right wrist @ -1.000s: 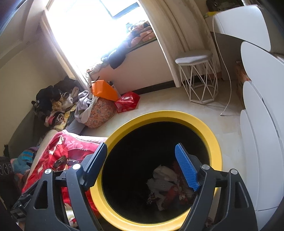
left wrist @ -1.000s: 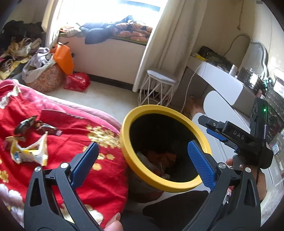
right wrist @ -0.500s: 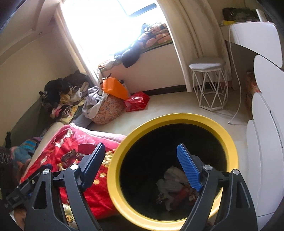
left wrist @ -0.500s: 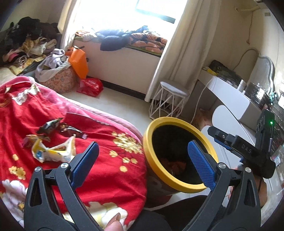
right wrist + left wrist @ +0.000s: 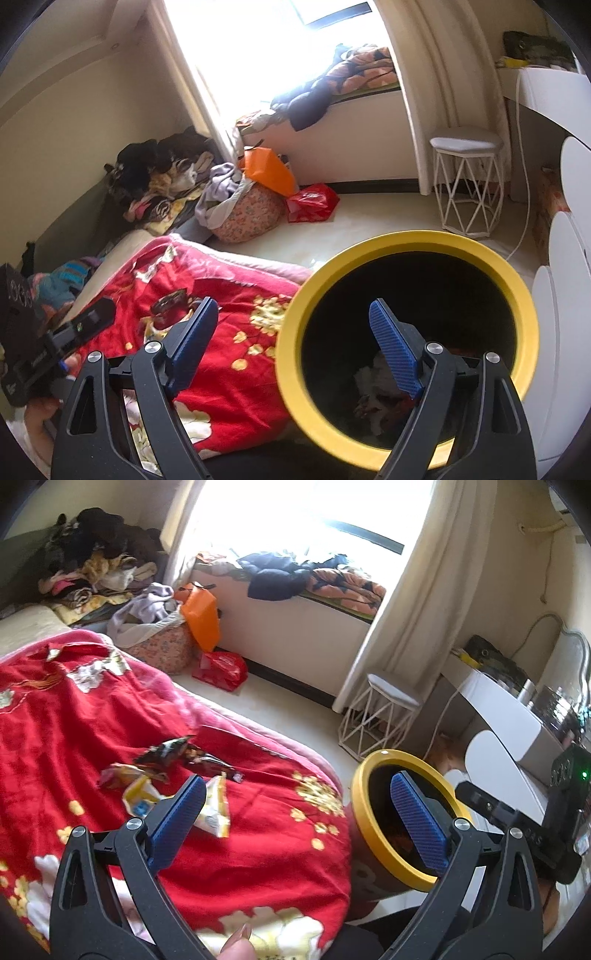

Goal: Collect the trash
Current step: 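Move both tools back toward the wrappers on the bedspread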

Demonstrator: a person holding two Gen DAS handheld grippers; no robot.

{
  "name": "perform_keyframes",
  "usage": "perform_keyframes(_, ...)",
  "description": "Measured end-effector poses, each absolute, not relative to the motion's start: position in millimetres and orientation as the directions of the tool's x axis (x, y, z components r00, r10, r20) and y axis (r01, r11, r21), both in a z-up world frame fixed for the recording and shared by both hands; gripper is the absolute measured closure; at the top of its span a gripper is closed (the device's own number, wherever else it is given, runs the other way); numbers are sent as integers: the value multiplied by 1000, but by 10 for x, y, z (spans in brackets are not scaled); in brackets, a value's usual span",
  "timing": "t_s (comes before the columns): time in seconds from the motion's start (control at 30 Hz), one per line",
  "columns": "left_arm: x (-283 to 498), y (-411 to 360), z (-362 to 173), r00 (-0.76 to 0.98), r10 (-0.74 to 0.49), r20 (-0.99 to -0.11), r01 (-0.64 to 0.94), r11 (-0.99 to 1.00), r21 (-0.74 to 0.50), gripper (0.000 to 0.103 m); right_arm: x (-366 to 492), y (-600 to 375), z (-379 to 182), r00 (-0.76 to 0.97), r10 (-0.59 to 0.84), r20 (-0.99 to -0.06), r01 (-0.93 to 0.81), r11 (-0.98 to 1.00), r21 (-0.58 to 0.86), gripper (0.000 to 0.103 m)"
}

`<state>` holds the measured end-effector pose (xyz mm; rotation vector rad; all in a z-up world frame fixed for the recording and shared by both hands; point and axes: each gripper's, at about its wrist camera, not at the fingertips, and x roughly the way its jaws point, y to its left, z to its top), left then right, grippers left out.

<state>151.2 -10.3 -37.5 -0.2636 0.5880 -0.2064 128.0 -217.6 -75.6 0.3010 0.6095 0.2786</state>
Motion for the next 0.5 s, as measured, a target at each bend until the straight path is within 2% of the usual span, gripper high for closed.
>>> perform_keyframes(0.5, 1502, 466, -400, 847, -165, -506, -3, 949, -316, 11, 1337, -1485, -770, 726, 421, -544, -286, 904, 318, 20)
